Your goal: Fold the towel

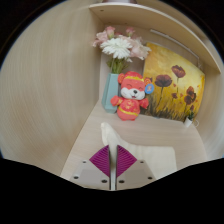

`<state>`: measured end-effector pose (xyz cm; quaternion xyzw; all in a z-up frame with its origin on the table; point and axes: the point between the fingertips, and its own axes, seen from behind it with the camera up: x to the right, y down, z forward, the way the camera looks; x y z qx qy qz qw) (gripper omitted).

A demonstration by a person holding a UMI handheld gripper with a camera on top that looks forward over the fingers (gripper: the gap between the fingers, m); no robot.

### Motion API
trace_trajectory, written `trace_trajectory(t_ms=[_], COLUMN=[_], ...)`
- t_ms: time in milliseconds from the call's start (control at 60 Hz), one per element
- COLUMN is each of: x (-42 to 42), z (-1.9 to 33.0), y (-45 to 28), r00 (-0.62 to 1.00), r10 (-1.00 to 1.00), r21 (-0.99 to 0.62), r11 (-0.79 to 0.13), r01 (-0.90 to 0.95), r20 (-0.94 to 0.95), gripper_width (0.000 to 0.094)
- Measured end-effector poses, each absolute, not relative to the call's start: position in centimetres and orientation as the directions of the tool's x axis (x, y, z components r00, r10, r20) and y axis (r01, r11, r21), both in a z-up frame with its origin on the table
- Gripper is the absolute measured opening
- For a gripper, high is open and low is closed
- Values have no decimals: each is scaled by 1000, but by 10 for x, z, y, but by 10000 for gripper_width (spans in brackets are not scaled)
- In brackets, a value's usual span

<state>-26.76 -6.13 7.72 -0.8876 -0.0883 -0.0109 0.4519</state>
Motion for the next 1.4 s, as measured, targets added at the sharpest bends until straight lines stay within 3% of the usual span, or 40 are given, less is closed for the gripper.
trace_trajectory(t_ms=[150,233,283,350,383,483,567,683,900,1033,1167,1400], x=[-177,-123,-97,-70,-59,-35,-30,-30,-40,-36,-34,-23], z=[133,125,108,82,68,37,38,76,185,228,243,238], y=[-53,-54,-57,-61,-63,-74,-78,-78,-93,-127,-173,-255], r00=[989,987,989,991,991,986,985,987,993,994,996,998], r10=[69,69,61,72,90,126,138,136,110,89,65,8], r21=[-825,-818,-799,-771,-760,-712,-711,-751,-848,-876,-889,-882], r11=[-545,-553,-583,-623,-635,-683,-683,-642,-522,-471,-451,-467], r01=[150,159,145,130,137,163,171,158,90,97,78,61], r20=[134,145,135,109,103,105,104,92,37,62,54,65], gripper_width=[56,84,174,421,500,557,593,630,698,739,792,806])
